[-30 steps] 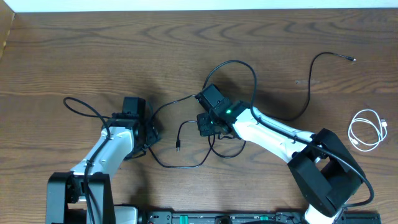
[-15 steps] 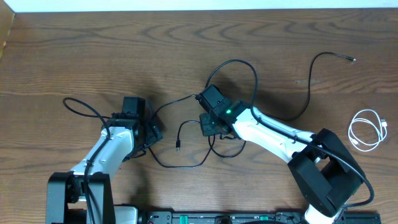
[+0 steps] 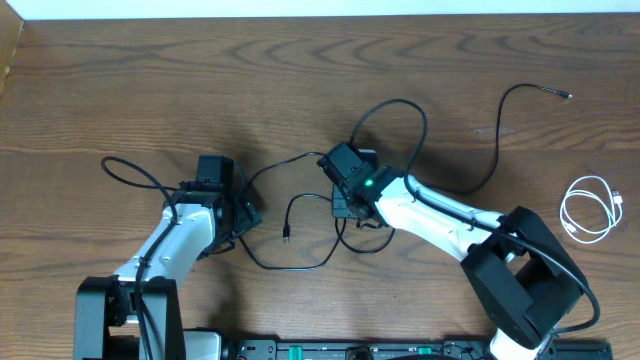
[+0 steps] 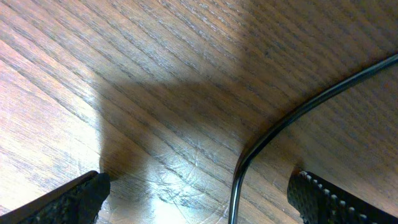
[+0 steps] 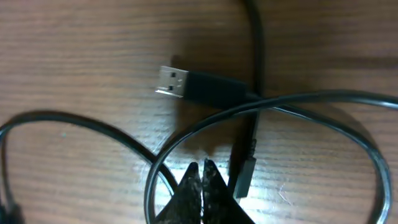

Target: Untangle cables

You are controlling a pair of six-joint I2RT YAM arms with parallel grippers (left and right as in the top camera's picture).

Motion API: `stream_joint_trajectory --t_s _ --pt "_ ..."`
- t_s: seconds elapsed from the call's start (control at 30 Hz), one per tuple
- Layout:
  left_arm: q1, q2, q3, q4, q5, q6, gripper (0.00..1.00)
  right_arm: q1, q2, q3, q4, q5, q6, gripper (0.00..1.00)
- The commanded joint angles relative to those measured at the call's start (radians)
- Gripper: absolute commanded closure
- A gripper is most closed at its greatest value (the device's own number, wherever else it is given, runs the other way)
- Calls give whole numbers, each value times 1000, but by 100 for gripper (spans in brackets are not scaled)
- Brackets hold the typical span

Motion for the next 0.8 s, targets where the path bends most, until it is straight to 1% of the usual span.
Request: stream_joint_trajectory --t_s 0.0,0.1,0.17,0.23,0.27,0.33,0.4,0.43,0.47,0.5,0.6,0.67,0.7,0.73,0.77 --pt "0 34 -37 -14 -10 6 2 12 -24 -37 30 31 84 77" --pt "0 34 -37 -14 -10 6 2 12 -24 -48 55 26 83 62" --pt "0 34 -37 -14 -10 6 2 14 -24 -48 61 11 84 55" --pt "0 34 -37 -14 -10 6 2 20 -24 -48 76 1 83 50" --pt "0 34 -37 -14 -10 6 2 26 -24 -48 92 0 84 41" --pt "0 34 -37 -14 -10 6 2 30 -24 -48 103 1 83 31" --pt "0 34 -37 -14 -10 6 2 30 -24 -49 109 1 84 26" --pt "0 34 -37 -14 -10 6 2 30 -20 -50 115 1 84 26" --pt "0 34 -37 -14 -10 6 2 30 -14 -50 124 0 89 28" --pt "0 34 -37 -14 -10 6 2 30 -3 -50 135 0 100 34" --pt "0 34 -37 -14 -10 6 2 31 37 -50 161 0 117 53" --pt "0 34 -37 -14 -10 6 2 31 71 -50 197 1 117 67" --pt "0 34 -37 -14 -10 6 2 31 89 -50 220 0 117 82" --pt "0 34 -37 -14 -10 6 2 31 103 -50 240 0 116 94" --pt "0 34 -37 -14 -10 6 2 29 117 -50 254 1 116 99"
